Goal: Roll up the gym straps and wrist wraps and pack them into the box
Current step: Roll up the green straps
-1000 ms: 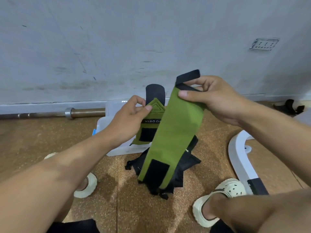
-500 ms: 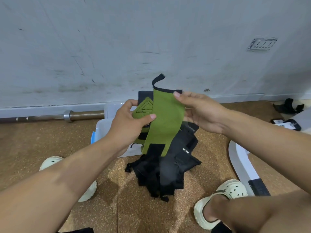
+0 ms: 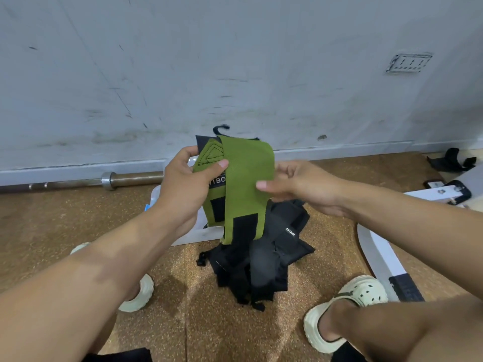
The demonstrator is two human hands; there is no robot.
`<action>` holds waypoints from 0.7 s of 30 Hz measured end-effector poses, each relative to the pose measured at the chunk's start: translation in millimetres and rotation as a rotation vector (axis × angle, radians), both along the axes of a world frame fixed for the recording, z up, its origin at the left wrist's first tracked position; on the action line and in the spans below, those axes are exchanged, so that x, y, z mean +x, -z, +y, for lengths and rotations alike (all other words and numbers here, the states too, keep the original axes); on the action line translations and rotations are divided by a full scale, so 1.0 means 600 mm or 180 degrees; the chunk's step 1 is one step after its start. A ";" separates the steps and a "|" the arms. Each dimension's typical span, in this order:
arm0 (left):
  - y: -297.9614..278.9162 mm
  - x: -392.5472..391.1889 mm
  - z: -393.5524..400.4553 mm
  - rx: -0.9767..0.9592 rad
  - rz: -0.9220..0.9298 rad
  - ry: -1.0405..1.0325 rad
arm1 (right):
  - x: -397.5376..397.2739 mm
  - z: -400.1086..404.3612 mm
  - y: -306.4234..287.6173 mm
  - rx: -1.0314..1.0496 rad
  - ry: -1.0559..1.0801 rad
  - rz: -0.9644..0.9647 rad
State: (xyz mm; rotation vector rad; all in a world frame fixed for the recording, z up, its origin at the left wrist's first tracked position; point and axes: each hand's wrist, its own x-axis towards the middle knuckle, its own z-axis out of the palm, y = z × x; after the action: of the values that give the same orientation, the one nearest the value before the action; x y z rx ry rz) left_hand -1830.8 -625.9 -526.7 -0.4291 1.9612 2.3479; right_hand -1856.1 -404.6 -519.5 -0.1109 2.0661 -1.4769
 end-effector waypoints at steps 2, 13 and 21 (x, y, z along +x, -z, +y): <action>-0.004 -0.003 -0.003 0.0127 -0.0039 -0.0058 | 0.012 -0.005 0.017 0.0211 -0.0139 -0.0069; -0.006 0.000 -0.013 -0.0114 0.0083 -0.0549 | -0.003 -0.025 0.015 -0.0586 0.1076 -0.0216; -0.004 0.002 -0.016 -0.0279 -0.0254 0.0147 | -0.011 -0.008 0.004 -0.0984 0.0725 -0.0459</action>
State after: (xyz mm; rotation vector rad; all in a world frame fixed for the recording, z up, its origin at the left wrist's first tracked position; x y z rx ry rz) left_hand -1829.7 -635.7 -524.1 -0.4693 2.0206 2.1887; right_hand -1862.7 -409.1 -521.7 0.1113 1.7698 -1.8784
